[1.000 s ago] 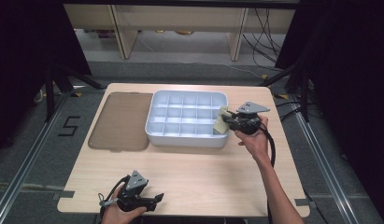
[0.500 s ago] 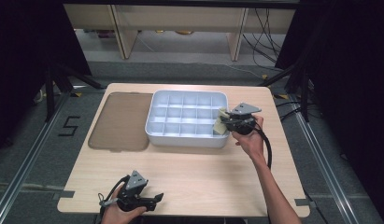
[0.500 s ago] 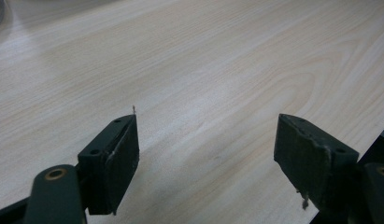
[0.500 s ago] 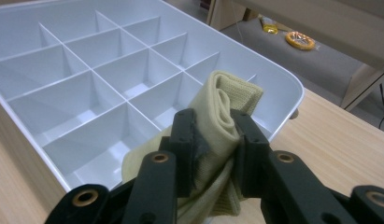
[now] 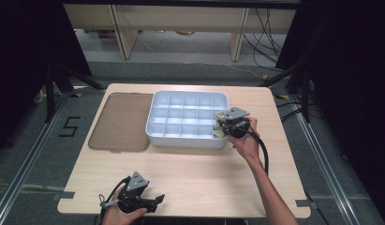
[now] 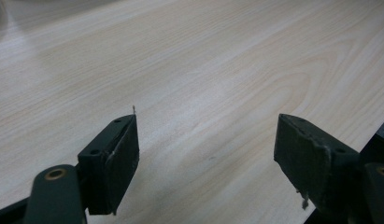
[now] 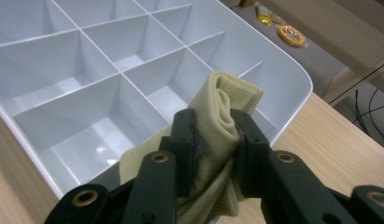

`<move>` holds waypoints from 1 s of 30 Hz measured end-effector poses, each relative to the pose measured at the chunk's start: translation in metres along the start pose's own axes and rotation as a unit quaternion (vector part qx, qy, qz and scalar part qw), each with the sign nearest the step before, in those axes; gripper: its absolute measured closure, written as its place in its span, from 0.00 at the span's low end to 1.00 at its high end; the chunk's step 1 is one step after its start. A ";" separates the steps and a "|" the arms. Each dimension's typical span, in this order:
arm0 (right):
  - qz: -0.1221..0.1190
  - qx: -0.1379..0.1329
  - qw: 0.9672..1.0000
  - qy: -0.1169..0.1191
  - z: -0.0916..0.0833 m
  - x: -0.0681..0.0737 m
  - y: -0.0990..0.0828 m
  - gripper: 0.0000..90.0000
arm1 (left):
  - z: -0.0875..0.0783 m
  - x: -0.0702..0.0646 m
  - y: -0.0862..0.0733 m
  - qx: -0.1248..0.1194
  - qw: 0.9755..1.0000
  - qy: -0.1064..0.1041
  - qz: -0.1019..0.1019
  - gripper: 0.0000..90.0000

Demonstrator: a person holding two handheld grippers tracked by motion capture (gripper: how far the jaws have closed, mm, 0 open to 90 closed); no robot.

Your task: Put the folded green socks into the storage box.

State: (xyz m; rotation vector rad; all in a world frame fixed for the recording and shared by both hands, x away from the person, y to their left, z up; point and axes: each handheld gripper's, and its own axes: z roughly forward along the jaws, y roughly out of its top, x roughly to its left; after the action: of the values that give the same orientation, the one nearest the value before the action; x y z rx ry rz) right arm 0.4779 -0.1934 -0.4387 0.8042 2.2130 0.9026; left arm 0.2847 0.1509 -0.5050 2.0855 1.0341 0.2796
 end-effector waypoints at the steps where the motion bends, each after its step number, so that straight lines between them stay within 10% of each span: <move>1: -0.003 0.004 1.000 0.000 0.001 0.001 -0.001 0.81 | 0.000 0.001 0.000 0.004 1.000 0.000 0.004 0.24; 10: -0.034 0.025 0.999 0.006 0.009 0.008 -0.008 0.80 | -0.002 0.001 0.001 0.006 1.000 0.000 0.012 0.24; 30: 0.009 0.042 0.999 0.033 0.013 0.009 -0.017 0.76 | -0.002 -0.003 0.001 -0.009 1.000 -0.004 -0.007 0.24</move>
State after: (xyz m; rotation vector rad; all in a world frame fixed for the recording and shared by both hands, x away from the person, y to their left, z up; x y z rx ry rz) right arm 0.4767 -0.1911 -0.4619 0.8460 2.3176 0.8628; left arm 0.2829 0.1492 -0.5023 2.0610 1.0378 0.2708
